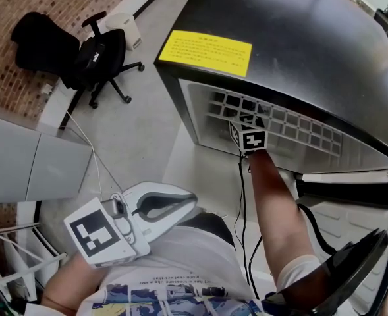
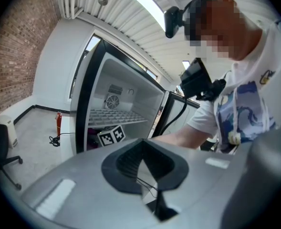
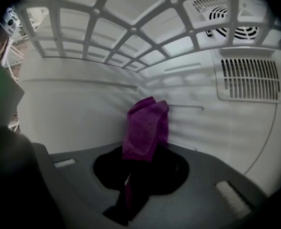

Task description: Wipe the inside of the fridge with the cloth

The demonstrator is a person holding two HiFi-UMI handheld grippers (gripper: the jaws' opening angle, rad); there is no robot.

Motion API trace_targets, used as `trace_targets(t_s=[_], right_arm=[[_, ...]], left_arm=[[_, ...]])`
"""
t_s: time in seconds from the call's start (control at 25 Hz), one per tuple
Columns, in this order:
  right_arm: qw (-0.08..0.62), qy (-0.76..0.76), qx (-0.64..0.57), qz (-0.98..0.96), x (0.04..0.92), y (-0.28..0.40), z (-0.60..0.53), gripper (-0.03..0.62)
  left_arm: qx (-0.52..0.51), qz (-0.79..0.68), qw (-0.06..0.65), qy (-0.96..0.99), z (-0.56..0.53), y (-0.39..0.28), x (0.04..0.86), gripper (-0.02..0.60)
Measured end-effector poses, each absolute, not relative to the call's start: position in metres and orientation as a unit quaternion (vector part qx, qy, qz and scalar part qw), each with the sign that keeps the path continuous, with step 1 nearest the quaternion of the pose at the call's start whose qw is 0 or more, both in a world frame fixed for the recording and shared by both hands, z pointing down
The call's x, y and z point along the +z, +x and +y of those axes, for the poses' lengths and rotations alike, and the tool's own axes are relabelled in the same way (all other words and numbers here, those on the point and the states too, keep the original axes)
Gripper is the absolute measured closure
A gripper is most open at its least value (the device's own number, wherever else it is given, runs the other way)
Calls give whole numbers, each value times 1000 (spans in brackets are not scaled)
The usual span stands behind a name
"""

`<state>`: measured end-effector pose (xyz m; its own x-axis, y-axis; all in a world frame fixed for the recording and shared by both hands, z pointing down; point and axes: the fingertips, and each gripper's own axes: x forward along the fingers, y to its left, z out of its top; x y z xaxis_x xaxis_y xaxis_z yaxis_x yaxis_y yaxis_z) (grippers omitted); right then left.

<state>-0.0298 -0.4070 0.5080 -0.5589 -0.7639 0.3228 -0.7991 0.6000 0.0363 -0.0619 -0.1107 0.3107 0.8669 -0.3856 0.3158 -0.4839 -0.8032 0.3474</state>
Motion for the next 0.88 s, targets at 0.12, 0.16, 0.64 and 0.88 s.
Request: trace_targets(t_s=[0.12,0.16,0.64,0.88], right_arm=[[156,435,58,-885,511,-36,-409,537],[156,430,59,-887,512,-37,-408,537],[136,390,77,-907,508,-54,-378,537],[135,376,71,-914,503,-62,-351,537]], left_arm=[[117,-233,214,941,-112,-63,311,577],[117,-234,214,941,-113,-64,311,578],[114,-218,213,945,-107,-67,311,578],[113,-199,208,951,-95,-70,309,578]])
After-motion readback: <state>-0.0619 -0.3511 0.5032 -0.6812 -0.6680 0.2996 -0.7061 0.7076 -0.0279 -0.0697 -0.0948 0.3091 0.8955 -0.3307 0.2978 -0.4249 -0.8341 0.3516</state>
